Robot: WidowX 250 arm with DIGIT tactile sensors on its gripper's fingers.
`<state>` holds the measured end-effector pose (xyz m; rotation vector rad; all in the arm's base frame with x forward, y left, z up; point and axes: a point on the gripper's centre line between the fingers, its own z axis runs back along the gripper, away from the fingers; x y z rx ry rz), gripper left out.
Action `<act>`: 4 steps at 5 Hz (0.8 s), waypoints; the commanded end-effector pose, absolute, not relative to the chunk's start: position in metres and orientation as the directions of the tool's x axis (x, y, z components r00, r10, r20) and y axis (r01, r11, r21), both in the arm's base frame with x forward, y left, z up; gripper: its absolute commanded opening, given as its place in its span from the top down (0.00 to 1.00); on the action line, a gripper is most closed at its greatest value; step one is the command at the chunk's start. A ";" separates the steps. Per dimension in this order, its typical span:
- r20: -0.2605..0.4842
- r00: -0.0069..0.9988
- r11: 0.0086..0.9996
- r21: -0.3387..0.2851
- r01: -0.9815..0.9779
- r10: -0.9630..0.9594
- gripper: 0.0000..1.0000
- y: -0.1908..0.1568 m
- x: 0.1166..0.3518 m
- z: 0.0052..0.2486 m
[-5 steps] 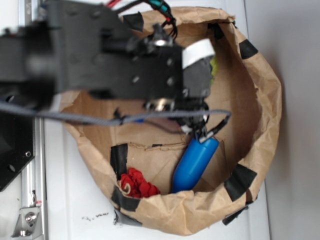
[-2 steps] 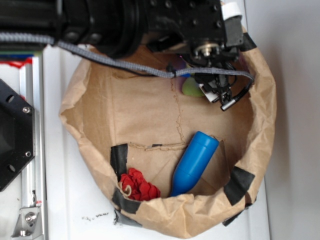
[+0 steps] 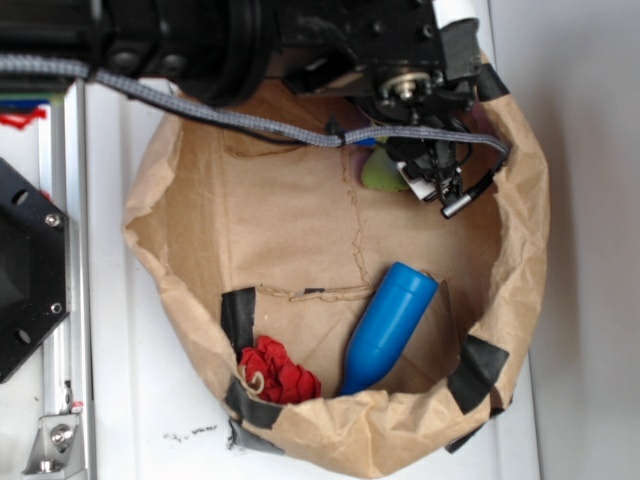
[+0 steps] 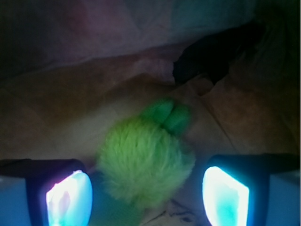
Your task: Grab the green animal.
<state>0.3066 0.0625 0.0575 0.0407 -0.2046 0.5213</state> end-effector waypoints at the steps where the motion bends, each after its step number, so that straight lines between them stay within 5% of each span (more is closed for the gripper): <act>1: 0.273 0.825 0.862 -0.034 -0.506 0.495 0.00 0.080 0.311 0.080; 2: 0.325 0.722 0.779 -0.085 -0.621 0.611 0.00 0.056 0.301 0.076; 4: 0.288 0.657 0.702 -0.085 -0.707 0.697 0.00 0.050 0.305 0.074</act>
